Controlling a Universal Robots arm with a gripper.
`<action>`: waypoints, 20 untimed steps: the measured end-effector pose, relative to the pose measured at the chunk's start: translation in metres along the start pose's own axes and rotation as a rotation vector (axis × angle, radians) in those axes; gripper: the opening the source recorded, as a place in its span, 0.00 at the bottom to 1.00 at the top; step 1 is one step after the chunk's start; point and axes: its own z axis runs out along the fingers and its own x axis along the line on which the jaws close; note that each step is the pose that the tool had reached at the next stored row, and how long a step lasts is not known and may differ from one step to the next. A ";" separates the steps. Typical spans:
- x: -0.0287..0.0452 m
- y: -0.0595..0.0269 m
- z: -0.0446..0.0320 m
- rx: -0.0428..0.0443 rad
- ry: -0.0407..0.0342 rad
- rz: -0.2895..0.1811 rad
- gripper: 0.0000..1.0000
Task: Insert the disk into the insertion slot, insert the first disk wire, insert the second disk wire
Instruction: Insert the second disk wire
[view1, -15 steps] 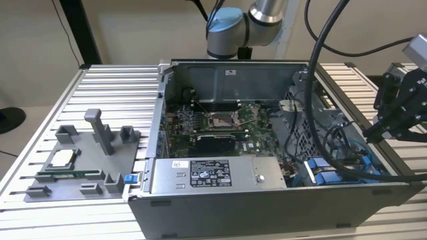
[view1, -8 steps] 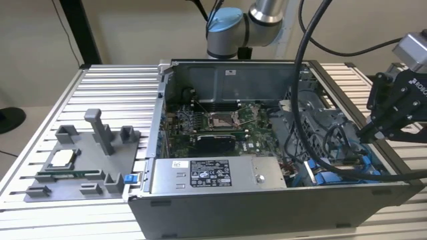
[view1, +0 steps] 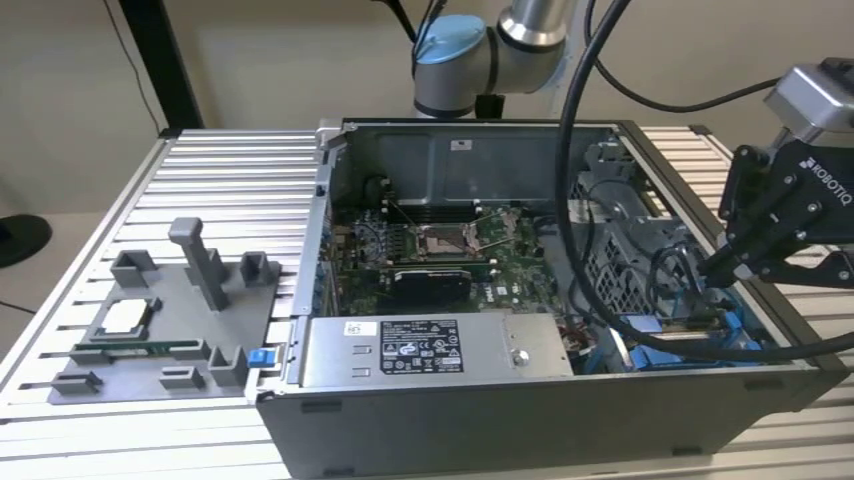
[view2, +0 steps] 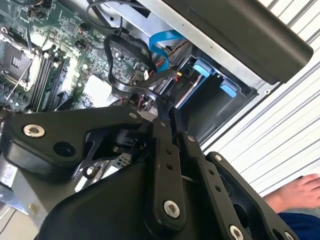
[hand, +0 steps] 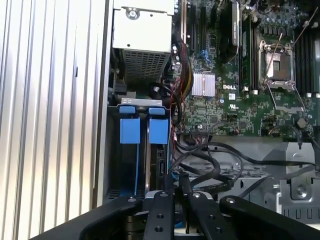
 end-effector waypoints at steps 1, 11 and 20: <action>0.0000 0.0014 0.0003 -0.0008 -0.0001 0.000 0.00; 0.0000 0.0141 0.0023 -0.0107 -0.0002 0.002 0.00; 0.0001 0.0220 0.0036 -0.0253 -0.0004 0.004 0.00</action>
